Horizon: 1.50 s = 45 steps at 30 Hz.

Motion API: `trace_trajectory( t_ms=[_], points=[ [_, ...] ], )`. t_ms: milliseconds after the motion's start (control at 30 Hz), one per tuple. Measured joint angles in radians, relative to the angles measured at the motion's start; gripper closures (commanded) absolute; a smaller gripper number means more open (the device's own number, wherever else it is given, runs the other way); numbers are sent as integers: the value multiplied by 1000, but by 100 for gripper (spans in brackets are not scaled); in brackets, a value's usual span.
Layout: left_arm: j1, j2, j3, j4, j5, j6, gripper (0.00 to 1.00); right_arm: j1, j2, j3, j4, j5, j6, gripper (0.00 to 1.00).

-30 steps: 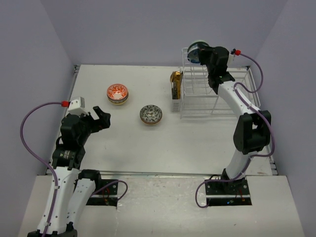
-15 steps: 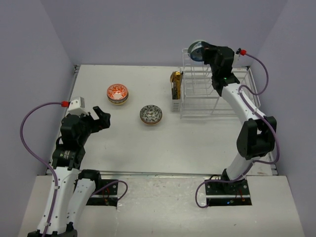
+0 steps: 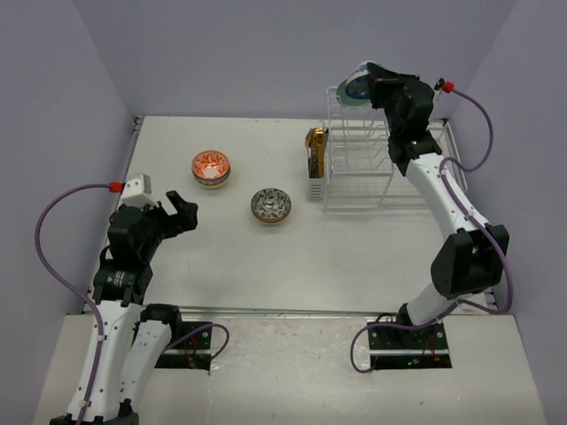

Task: Unload the bowls from the dish rack

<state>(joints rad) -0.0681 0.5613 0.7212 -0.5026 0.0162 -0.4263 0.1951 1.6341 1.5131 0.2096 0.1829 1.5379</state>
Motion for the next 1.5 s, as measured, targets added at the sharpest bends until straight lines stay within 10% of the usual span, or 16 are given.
trace_trajectory(
  t_ms=[367, 700, 967, 1500],
  points=[
    [18, 4, 0, 0, -3, 0, 0, 19, -130, -4, 17, -220, -277, 100],
    [24, -10, 0, -2, -41, 0, 0, 394, -193, 229, -327, -312, -1076, 100],
    [39, -27, 1, -33, -144, -20, 0, 711, -6, 427, -755, -57, -1484, 100],
    [43, -71, 24, -92, -282, -61, 0, 774, 513, 524, -1229, 90, -1664, 100]
  ],
)
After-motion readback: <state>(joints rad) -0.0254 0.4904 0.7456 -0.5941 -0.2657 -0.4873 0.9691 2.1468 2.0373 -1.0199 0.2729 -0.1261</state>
